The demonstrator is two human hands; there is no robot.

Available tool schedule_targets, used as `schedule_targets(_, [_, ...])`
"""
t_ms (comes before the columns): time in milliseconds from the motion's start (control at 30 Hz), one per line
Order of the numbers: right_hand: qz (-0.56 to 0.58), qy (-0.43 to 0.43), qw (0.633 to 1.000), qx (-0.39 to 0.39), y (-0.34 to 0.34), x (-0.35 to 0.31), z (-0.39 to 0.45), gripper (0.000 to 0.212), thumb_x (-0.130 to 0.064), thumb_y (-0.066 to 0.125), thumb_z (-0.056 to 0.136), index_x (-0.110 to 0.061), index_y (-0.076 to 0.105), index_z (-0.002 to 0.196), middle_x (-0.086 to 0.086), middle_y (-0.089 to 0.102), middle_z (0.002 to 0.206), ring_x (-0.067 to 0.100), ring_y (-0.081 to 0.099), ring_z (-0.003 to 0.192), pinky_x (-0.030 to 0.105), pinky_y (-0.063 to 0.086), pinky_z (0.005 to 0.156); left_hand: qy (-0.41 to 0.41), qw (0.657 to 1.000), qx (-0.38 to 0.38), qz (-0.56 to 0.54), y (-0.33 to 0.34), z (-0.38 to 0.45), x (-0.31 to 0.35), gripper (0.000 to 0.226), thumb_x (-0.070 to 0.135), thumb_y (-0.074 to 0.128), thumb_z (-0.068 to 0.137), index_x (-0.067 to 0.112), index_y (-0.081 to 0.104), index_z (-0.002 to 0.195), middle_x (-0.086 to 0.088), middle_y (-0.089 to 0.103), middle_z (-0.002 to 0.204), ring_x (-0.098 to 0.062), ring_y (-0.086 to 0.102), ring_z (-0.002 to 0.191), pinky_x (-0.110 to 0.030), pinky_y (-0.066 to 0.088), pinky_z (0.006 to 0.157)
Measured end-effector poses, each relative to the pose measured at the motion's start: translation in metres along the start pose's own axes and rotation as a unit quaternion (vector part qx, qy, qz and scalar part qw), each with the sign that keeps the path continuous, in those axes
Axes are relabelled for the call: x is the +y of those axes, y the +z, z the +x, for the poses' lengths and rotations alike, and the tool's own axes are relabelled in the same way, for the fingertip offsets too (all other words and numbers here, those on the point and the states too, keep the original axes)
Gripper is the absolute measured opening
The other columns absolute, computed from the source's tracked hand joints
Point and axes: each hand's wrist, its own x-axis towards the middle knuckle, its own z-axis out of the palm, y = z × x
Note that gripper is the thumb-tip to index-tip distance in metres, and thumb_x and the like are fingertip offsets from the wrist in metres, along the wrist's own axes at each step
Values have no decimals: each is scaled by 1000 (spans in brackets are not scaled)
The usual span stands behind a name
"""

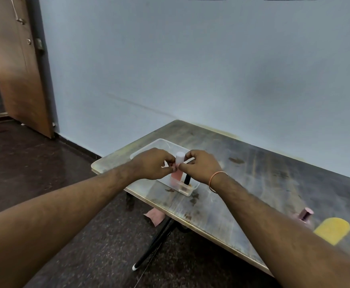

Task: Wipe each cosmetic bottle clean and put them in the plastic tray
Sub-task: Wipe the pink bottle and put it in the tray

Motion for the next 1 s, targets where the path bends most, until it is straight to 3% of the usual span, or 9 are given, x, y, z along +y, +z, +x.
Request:
schedule_targets(200, [6,-4,1000,-11,2,-2,-3,24,-47,79,79,-31,73,96,-12,77,85,6,71,83,26,50,71,23,1000,3,-2,3,-3,-5,19,40,67,105,28,78,114,15,75,108,-7,65,98,-34,56,91])
schedule_targets(400, [-5,-9,1000,-10,2,-2,-5,22,-48,76,79,-31,73,93,-11,78,85,8,71,85,29,56,81,31,999,6,5,3,-4,-4,21,37,65,106,28,79,118,13,76,111,-9,67,101,-33,54,91])
schedule_targets(700, [-18,-21,999,-27,-3,-9,-13,17,-39,74,86,-29,74,99,-17,70,70,-4,67,62,17,40,58,29,999,13,2,5,-10,-2,22,37,63,107,26,79,119,11,77,113,-9,67,99,-35,56,89])
schedule_targets(1000, [-21,-20,999,-34,-5,-10,-19,15,-41,72,90,-31,72,101,-19,69,70,-5,65,58,12,39,54,32,999,37,-6,7,-14,4,23,35,65,106,24,80,120,9,79,114,-7,65,98,-33,55,91])
